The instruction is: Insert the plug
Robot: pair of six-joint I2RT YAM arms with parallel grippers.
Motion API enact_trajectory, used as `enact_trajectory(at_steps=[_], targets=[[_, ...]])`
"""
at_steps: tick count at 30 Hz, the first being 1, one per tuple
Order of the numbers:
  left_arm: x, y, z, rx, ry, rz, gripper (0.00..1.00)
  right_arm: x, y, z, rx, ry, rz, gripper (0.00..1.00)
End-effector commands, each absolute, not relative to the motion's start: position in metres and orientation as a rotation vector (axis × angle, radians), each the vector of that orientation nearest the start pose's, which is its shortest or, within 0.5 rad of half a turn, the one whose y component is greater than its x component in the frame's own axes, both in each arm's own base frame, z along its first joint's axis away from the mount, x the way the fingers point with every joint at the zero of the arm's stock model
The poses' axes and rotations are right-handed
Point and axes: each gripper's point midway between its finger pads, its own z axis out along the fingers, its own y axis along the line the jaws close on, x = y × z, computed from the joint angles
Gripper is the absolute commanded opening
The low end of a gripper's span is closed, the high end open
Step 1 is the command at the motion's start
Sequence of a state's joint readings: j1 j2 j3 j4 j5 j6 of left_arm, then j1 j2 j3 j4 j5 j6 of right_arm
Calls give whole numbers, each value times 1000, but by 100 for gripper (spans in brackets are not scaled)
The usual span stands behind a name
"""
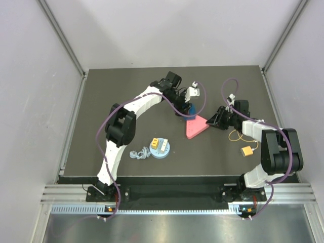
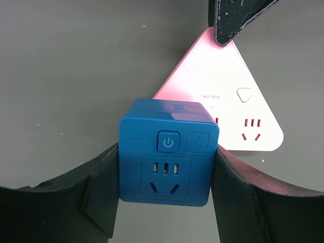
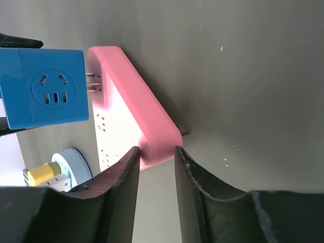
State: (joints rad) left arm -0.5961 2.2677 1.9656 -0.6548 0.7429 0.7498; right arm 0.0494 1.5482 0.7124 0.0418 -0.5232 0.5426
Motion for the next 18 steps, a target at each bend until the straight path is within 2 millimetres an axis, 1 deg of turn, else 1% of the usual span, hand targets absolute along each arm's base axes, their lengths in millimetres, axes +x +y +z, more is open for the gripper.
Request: enact_trajectory(at_steps=[1, 4, 9, 11, 12, 13, 14, 15, 17, 18], targets=[[391, -396, 86, 1727, 1674, -858, 0, 354, 127, 64, 287, 2340, 923, 33], [392, -395, 84, 1711, 1705, -859, 0, 353, 128, 63, 283, 2345, 925, 30], [390, -397, 75, 1705, 1737, -885, 0, 353, 130, 63, 271, 2346, 927, 30], [391, -397, 75, 1704, 1746, -887, 0, 352, 130, 61, 267, 2349, 925, 30], [390, -398, 70, 1708, 1758, -890, 0, 352, 130, 60, 265, 2350, 926, 30], [389, -396, 67, 1715, 1774, -888, 0, 353, 131, 59, 257, 2353, 930, 29], [390, -398, 70, 1722, 1765, -882, 0, 352, 132, 55, 254, 2366, 934, 29], [389, -399, 65, 1730, 1772, -880, 0, 354, 134, 55, 241, 2367, 939, 28], [388, -398, 65, 1733, 1773, -880, 0, 352, 141, 50, 220, 2390, 959, 26], [389, -397, 65, 1732, 1775, -882, 0, 354, 144, 52, 206, 2387, 966, 23]])
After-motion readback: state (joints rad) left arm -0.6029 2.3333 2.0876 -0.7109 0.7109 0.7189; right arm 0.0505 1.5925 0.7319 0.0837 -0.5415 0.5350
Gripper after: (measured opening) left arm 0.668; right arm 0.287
